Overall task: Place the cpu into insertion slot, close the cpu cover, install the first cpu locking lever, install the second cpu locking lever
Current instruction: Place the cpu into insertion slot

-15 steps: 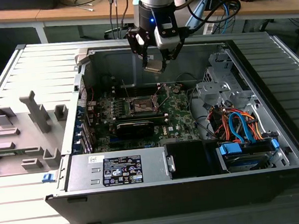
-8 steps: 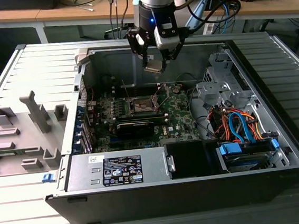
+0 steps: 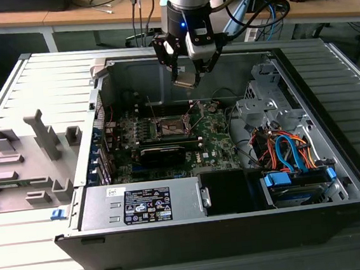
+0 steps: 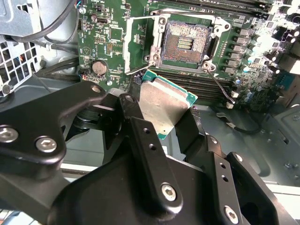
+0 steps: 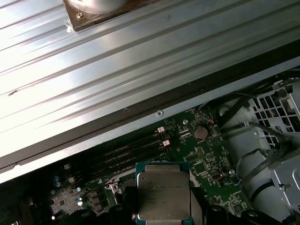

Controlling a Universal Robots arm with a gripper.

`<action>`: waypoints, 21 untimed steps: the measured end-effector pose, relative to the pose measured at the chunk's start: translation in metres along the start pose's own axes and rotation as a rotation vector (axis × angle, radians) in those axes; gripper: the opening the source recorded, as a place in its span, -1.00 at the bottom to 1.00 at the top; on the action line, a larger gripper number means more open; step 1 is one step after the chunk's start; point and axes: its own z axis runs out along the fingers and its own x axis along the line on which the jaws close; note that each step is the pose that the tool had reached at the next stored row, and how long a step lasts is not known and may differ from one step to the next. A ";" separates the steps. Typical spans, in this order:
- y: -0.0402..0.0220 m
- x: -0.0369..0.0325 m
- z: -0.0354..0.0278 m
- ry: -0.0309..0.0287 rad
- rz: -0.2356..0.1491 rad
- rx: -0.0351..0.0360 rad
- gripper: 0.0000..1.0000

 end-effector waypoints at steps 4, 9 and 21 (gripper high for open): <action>0.0000 0.0000 0.0001 -0.0001 0.002 -0.0001 0.09; 0.0000 0.0000 0.0002 -0.0003 0.004 -0.0001 0.09; 0.0000 0.0000 0.0004 -0.0007 0.011 -0.0002 0.09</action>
